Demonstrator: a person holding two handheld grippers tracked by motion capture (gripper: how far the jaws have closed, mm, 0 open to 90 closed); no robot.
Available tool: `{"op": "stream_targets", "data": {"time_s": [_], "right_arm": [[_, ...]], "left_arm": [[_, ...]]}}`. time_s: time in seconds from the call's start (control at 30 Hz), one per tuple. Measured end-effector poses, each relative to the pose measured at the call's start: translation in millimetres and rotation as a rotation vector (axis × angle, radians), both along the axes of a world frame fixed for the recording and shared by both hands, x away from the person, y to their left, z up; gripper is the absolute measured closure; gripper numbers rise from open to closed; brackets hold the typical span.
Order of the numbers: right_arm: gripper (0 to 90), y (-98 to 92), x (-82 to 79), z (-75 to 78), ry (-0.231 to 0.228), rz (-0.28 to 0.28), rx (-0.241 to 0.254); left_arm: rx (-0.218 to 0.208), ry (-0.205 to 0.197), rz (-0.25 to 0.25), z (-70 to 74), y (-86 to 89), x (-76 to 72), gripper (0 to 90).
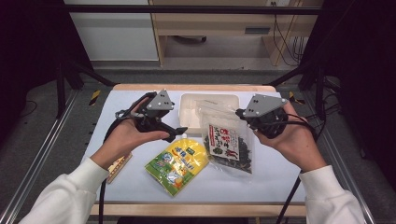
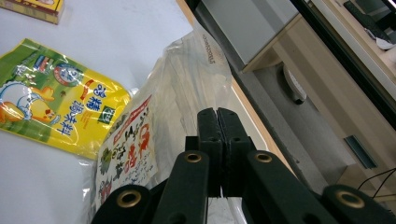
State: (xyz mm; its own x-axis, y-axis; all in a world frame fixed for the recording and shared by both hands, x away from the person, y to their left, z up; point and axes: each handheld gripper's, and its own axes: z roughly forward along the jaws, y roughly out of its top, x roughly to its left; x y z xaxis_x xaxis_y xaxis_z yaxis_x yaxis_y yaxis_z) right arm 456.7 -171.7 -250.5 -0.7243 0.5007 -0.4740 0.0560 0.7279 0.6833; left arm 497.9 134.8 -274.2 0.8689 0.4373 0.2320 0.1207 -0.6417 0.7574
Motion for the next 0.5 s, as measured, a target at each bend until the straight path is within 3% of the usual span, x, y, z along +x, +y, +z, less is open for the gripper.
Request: {"op": "stream_targets", "data": {"time_s": [0.13, 0.5], "right_arm": [[89.4, 2.6, 0.9, 0.0, -0.003, 0.008, 0.001], [89.3, 14.9, 1.1, -0.7, -0.009, 0.033, 0.002]], "left_arm": [[0.007, -0.02, -0.007, 3.7, -0.4, 2.2, 13.5], [0.015, -0.025, -0.027, 5.8, -2.0, 6.3, 14.3]]}}
